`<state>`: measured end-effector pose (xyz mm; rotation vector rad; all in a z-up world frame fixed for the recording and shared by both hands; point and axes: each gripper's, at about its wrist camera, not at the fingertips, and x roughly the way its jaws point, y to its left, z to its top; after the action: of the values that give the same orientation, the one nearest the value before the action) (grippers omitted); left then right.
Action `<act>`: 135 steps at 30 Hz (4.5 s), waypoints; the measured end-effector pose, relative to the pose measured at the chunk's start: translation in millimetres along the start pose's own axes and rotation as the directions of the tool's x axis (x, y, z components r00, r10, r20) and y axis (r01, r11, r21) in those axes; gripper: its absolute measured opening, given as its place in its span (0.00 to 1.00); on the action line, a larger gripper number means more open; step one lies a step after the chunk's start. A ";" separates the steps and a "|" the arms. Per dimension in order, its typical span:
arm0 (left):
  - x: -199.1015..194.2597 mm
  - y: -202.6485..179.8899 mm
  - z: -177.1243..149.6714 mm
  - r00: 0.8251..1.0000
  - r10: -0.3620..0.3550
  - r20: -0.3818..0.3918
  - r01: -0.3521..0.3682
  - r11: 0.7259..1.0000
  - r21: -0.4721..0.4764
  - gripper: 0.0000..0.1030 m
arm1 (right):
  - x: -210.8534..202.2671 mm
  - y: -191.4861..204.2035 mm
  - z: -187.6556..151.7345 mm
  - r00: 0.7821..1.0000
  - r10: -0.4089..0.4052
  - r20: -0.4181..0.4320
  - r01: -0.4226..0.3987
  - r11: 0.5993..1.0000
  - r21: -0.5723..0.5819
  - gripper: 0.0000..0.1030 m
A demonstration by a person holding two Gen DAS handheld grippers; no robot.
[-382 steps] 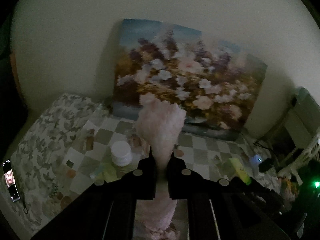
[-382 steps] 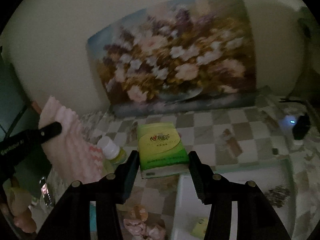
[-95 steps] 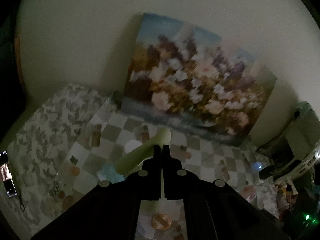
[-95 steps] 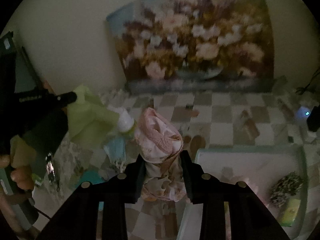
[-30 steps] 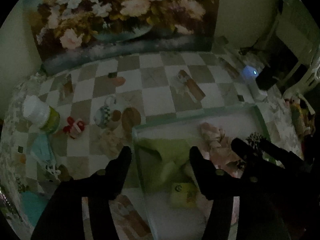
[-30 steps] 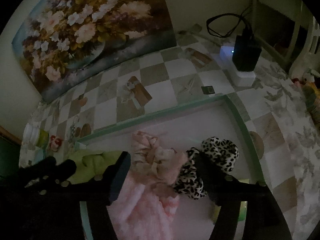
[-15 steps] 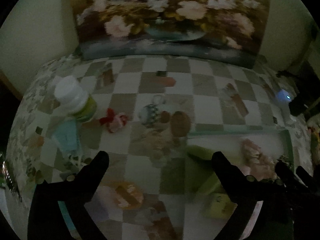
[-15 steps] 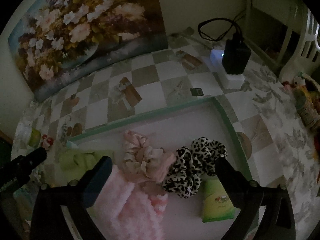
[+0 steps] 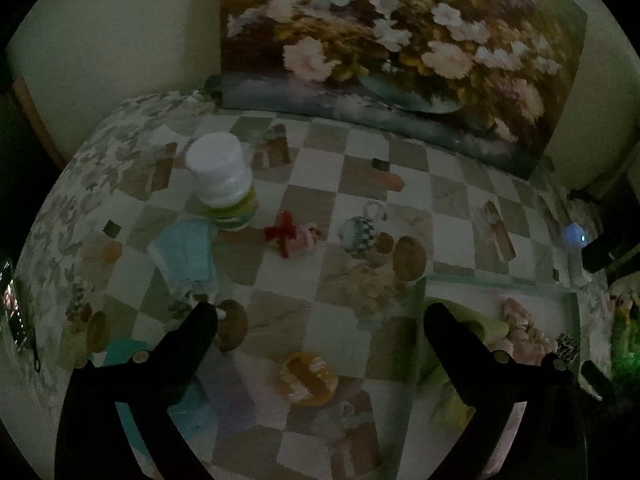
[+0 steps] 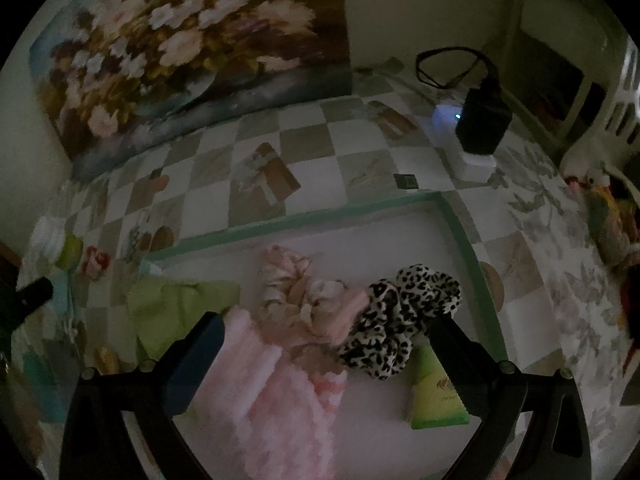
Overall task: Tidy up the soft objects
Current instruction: 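Move both tools back from the tray to the remaining pile, then grasp the orange round tin with the right tool while the left tool grasps the grey cloth, then lift the tin and grey cloth and carry both over the tray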
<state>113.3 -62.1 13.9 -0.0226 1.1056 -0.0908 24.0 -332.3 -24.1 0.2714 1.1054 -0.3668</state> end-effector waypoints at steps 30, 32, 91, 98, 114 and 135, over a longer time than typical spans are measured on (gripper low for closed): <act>-12.4 190.0 7.7 0.985 0.171 -0.019 -0.168 0.933 -0.320 1.00 | -5.4 117.2 -29.0 0.988 0.146 -0.058 -0.155 0.963 -0.221 1.00; -8.5 192.8 7.2 0.987 0.156 -0.026 -0.156 0.933 -0.326 1.00 | -8.2 129.0 -31.9 0.982 0.177 -0.063 -0.187 0.952 -0.243 1.00; 60.9 97.2 0.9 0.954 0.017 -0.300 -0.014 1.000 0.013 0.35 | 55.1 240.7 -77.2 0.943 0.248 -0.222 -0.331 0.770 -0.545 0.53; 65.2 84.7 -2.4 0.949 0.029 -0.315 -0.011 0.998 0.058 0.14 | 55.3 234.6 -72.8 0.943 0.248 -0.223 -0.331 0.780 -0.532 0.53; 77.1 59.4 -8.7 0.945 0.048 -0.324 -0.007 0.992 0.127 0.11 | 57.3 223.5 -64.4 0.941 0.249 -0.228 -0.333 0.796 -0.506 0.53; 34.3 74.1 6.4 0.981 -0.015 -0.191 0.024 0.999 0.045 0.10 | 33.0 209.8 -57.1 0.941 0.290 -0.176 -0.339 0.818 -0.465 0.53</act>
<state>138.9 8.7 -18.4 0.0185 1.2949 -0.1387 78.4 -124.5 -71.7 0.0155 1.1871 0.2331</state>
